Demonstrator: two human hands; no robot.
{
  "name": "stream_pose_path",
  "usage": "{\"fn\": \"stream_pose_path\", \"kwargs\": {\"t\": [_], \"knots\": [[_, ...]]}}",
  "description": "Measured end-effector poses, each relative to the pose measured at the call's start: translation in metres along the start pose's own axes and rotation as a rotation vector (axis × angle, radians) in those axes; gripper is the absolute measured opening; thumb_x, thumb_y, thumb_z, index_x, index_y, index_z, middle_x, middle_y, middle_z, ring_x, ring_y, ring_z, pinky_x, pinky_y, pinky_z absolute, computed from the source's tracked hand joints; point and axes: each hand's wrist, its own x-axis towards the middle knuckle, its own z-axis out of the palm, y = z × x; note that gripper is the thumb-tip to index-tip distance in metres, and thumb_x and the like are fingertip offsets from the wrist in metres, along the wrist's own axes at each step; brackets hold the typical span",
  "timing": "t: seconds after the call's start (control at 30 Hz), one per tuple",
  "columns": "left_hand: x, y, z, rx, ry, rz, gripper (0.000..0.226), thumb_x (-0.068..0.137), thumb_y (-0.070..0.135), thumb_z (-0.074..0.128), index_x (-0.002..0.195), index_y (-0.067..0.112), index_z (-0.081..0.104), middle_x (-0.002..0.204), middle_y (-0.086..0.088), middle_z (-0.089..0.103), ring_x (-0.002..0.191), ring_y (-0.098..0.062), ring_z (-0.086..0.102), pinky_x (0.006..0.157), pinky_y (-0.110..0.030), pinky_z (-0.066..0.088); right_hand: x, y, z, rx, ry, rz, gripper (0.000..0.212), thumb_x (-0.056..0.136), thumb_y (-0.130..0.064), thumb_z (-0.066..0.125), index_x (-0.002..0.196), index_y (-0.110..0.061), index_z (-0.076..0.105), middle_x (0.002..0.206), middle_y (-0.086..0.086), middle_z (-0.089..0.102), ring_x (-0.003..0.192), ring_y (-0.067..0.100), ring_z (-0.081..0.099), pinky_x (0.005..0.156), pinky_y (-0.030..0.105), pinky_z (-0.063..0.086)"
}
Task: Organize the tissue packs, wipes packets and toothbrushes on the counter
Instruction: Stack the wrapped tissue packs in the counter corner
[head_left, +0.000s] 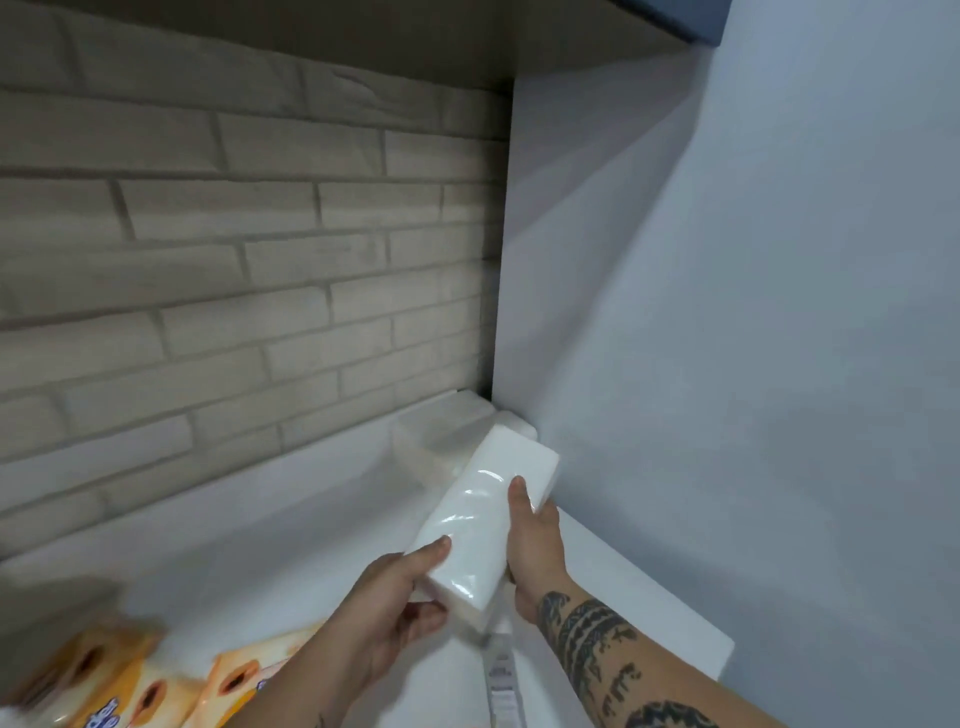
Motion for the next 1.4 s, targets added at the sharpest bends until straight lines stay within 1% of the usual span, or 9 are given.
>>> {"fn": "stream_pose_path", "kwargs": {"t": [0.1,0.27,0.37,0.6,0.7,0.87,1.07,1.3,1.4], "knots": [[0.037,-0.004,0.019,-0.012,0.015,-0.052,0.031,0.086,0.032,0.08,0.097,0.003,0.076,0.069,-0.005,0.064,0.055,-0.023,0.049,0.059,-0.031,0.045,0.035,0.004,-0.021,-0.015,0.033,0.061,0.088,0.078,-0.082,0.056,0.149,-0.033,0.036,0.124,-0.002,0.067,0.106,0.025,0.071,0.096,0.05,0.059],[0.091,-0.015,0.04,0.033,0.018,-0.106,0.031,0.085,0.033,0.08,0.093,0.006,0.065,0.074,-0.012,0.049,0.051,-0.019,0.033,0.054,-0.031,0.027,0.077,0.01,-0.047,-0.039,0.106,0.139,0.078,0.09,-0.074,0.053,0.149,-0.025,0.041,0.125,0.0,0.068,0.109,0.025,0.069,0.101,0.049,0.056],[0.118,-0.023,0.049,0.068,0.051,-0.12,0.035,0.084,0.032,0.081,0.091,0.008,0.055,0.075,-0.014,0.044,0.05,-0.019,0.034,0.053,-0.031,0.025,0.097,0.016,-0.057,-0.107,0.126,0.194,0.08,0.087,-0.073,0.056,0.146,-0.02,0.046,0.123,0.002,0.069,0.107,0.027,0.069,0.102,0.048,0.055],[0.161,-0.026,0.059,0.091,0.193,-0.083,0.03,0.09,0.031,0.076,0.083,0.004,0.063,0.062,-0.007,0.058,0.048,-0.021,0.048,0.053,-0.027,0.036,0.13,0.024,-0.059,-0.297,0.125,0.197,0.116,0.05,-0.092,0.06,0.141,-0.022,0.041,0.127,0.002,0.061,0.106,0.026,0.067,0.095,0.049,0.06],[0.176,-0.023,0.061,0.112,0.313,-0.063,0.043,0.089,0.042,0.077,0.084,0.003,0.058,0.07,-0.005,0.059,0.058,-0.023,0.057,0.058,-0.029,0.046,0.144,0.019,-0.052,-0.328,0.136,0.205,0.114,0.051,-0.094,0.058,0.139,-0.023,0.043,0.126,0.002,0.06,0.105,0.026,0.066,0.093,0.05,0.061],[0.198,-0.018,0.062,0.123,0.352,-0.08,0.054,0.091,0.055,0.068,0.103,0.002,0.069,0.098,-0.016,0.074,0.091,-0.039,0.072,0.089,-0.049,0.061,0.156,0.01,-0.039,-0.327,0.151,0.184,0.094,0.07,-0.084,0.064,0.135,-0.019,0.047,0.124,0.002,0.057,0.098,0.023,0.065,0.088,0.047,0.063],[0.21,-0.013,0.06,0.117,0.332,-0.088,0.048,0.097,0.057,0.058,0.11,0.011,0.066,0.109,-0.017,0.072,0.096,-0.037,0.071,0.079,-0.042,0.058,0.162,0.007,-0.033,-0.339,0.167,0.195,0.093,0.077,-0.081,0.064,0.14,-0.016,0.044,0.13,0.005,0.051,0.093,0.026,0.066,0.055,0.028,0.059],[0.211,-0.013,0.062,0.137,0.334,-0.06,0.057,0.101,0.058,0.049,0.128,0.01,0.06,0.116,-0.007,0.067,0.102,-0.029,0.065,0.097,-0.043,0.056,0.168,0.008,-0.032,-0.328,0.185,0.207,0.098,0.076,-0.079,0.069,0.145,-0.017,0.039,0.134,0.004,0.046,0.094,0.026,0.065,0.075,0.04,0.066],[0.21,-0.01,0.063,0.13,0.341,-0.077,0.059,0.1,0.06,0.05,0.127,0.009,0.059,0.11,-0.007,0.066,0.092,-0.027,0.064,0.086,-0.037,0.055,0.167,0.006,-0.033,-0.333,0.176,0.201,0.102,0.075,-0.08,0.068,0.149,-0.018,0.036,0.141,0.004,0.042,0.104,0.026,0.059,0.079,0.04,0.066]]}}
